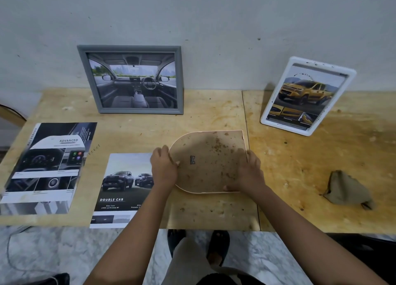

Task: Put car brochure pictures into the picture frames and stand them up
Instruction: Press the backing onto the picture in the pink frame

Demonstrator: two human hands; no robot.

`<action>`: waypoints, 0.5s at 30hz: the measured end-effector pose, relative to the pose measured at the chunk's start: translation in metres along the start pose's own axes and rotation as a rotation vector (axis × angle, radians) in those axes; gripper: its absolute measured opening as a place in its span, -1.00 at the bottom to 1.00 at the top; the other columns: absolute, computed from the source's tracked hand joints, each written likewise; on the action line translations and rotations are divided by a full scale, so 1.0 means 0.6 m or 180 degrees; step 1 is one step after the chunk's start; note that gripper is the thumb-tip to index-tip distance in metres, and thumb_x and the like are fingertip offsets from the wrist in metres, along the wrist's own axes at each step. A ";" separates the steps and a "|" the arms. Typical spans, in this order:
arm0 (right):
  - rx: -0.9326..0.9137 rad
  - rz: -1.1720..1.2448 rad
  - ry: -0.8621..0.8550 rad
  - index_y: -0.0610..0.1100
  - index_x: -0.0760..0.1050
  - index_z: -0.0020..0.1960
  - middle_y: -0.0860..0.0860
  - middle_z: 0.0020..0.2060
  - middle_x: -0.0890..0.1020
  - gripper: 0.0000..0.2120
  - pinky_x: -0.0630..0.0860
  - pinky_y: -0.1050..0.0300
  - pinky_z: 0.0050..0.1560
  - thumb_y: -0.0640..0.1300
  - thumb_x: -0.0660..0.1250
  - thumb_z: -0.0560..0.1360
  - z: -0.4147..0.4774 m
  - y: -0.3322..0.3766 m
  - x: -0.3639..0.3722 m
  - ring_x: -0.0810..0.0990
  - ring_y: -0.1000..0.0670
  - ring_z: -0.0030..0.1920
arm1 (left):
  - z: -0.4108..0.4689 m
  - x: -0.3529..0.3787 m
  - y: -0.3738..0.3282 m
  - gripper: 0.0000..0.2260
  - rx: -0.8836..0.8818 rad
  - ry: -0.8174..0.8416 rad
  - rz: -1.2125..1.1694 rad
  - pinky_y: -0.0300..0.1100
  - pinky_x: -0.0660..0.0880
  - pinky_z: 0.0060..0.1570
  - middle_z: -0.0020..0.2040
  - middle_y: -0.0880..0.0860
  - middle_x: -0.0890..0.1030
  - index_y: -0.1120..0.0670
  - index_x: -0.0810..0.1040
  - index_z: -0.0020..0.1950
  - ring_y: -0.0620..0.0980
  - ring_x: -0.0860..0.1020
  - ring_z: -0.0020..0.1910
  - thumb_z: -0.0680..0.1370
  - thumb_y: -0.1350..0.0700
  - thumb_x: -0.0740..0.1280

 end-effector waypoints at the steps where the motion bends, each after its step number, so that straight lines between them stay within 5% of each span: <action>1: -0.0202 -0.0047 0.0062 -0.10 -0.08 0.46 -0.13 0.44 -0.01 0.10 0.20 -0.05 0.41 0.07 0.57 0.19 0.003 0.012 0.003 -0.03 -0.18 0.46 | -0.001 0.005 -0.015 -0.62 0.0219 0.0052 0.0138 -0.01 0.39 0.05 0.22 0.22 0.39 0.22 0.38 0.23 0.22 0.35 0.22 0.45 0.27 0.37; 5: -0.0464 -0.0190 0.0767 -0.06 -0.26 0.52 -0.12 0.49 -0.33 0.07 -0.12 -0.07 0.48 0.07 0.46 0.35 0.006 0.034 0.039 -0.36 -0.18 0.48 | -0.015 0.057 -0.052 -0.53 0.0651 0.0668 0.0542 0.07 0.17 0.43 0.52 0.18 0.06 0.12 0.12 0.48 0.20 0.03 0.50 0.58 0.20 0.14; 15: -0.0526 -0.0559 0.1270 -0.08 -0.48 0.46 -0.19 0.36 -0.55 0.06 -0.37 -0.14 0.42 0.18 0.33 0.44 0.010 0.029 0.075 -0.56 -0.22 0.36 | -0.023 0.095 -0.036 -0.44 0.0686 0.1211 0.0811 0.03 -0.19 0.48 0.54 0.08 -0.25 0.07 -0.21 0.54 0.08 -0.29 0.51 0.62 0.07 0.01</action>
Point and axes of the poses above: each hand's wrist, its own z-axis towards the middle knuckle, its own x-axis out of the palm, y = z × x, the point moved 8 cm from there along z, towards the middle knuckle
